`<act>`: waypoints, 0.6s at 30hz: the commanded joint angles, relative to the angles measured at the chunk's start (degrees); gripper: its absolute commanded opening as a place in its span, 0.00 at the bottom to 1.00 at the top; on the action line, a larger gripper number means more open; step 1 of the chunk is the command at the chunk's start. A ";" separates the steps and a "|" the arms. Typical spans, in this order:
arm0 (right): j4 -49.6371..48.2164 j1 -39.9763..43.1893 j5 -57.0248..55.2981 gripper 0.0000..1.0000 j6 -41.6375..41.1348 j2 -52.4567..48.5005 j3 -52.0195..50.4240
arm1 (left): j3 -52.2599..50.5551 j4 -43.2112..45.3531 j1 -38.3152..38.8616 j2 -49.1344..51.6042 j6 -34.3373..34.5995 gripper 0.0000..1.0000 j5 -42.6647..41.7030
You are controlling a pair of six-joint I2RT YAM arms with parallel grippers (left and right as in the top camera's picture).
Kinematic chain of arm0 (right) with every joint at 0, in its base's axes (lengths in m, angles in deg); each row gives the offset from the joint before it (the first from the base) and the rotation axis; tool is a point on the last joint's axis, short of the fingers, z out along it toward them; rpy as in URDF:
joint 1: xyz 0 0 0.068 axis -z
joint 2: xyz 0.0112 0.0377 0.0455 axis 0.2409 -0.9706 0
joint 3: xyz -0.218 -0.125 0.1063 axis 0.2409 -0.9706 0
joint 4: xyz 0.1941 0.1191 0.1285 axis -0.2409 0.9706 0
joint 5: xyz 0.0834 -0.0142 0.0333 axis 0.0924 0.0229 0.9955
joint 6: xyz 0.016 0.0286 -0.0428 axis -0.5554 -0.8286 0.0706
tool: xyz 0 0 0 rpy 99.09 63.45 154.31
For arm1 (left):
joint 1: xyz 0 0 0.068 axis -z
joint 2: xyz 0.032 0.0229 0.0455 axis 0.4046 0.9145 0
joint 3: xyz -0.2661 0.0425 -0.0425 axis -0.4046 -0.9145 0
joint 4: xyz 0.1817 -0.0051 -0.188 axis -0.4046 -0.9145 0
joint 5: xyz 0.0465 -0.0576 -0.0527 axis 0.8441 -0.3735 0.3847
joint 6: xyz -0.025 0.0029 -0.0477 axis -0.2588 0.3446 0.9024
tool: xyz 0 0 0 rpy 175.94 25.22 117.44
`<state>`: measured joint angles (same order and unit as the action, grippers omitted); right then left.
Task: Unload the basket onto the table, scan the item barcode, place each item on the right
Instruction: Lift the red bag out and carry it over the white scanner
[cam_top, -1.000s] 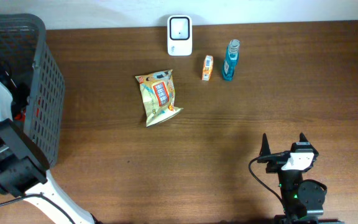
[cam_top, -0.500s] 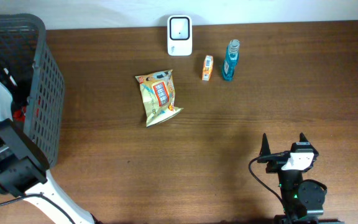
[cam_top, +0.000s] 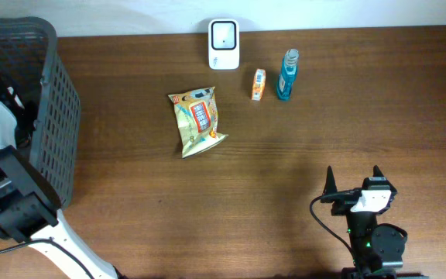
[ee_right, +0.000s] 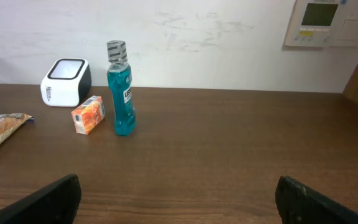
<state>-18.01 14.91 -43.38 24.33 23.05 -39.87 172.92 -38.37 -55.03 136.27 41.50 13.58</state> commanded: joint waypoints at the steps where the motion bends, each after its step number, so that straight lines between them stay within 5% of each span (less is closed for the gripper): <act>1: 0.24 0.26 -0.72 0.98 -0.02 0.17 -0.42 | 1.84 -3.04 -0.42 1.49 -0.04 0.00 -1.07; 18: 0.24 0.26 -0.72 0.98 -0.02 0.17 -0.42 | 10.62 -11.82 -0.50 -19.63 0.00 0.00 -8.02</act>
<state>-18.01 14.91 -43.38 24.33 23.05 -39.87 181.31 -50.68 -55.18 124.86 41.56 10.26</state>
